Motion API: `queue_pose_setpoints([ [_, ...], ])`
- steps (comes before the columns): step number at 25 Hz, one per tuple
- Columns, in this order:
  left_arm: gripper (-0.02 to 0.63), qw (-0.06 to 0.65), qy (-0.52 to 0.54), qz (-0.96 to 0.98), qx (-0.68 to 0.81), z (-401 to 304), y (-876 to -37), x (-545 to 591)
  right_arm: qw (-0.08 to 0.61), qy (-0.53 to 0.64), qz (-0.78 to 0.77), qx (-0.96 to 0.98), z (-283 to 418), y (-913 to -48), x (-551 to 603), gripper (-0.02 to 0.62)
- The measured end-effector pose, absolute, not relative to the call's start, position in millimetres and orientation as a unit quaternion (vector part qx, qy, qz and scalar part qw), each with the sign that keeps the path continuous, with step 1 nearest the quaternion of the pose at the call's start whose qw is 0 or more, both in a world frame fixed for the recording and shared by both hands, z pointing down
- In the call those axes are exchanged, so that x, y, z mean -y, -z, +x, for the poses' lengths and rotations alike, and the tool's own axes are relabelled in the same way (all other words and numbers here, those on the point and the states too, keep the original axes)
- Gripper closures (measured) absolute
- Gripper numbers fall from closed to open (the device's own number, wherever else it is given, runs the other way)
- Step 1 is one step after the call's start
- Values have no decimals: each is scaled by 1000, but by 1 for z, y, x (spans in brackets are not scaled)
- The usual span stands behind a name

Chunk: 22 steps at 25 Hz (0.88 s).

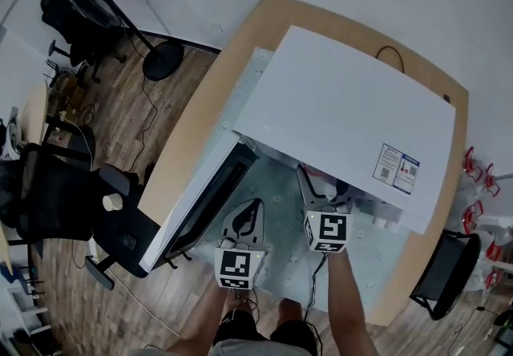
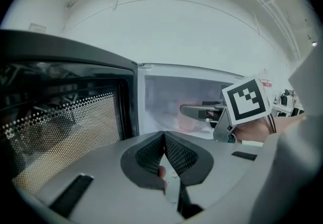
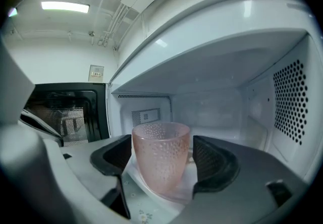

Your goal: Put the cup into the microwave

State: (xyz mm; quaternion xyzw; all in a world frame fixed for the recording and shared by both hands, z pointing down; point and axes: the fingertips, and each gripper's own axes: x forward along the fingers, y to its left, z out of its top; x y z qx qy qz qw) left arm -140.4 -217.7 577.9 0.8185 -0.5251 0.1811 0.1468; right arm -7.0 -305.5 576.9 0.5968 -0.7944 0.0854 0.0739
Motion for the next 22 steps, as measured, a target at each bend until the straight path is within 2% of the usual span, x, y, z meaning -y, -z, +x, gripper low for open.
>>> queue_pose_setpoints([
  [8,583,136,-174,823,523,-136,-560,216,89,-87,596,793,-4,-567,293,233],
  [22,583,102,-159,835,516,-128,-520,188,73,-89,602,790,11,-533,243,235],
])
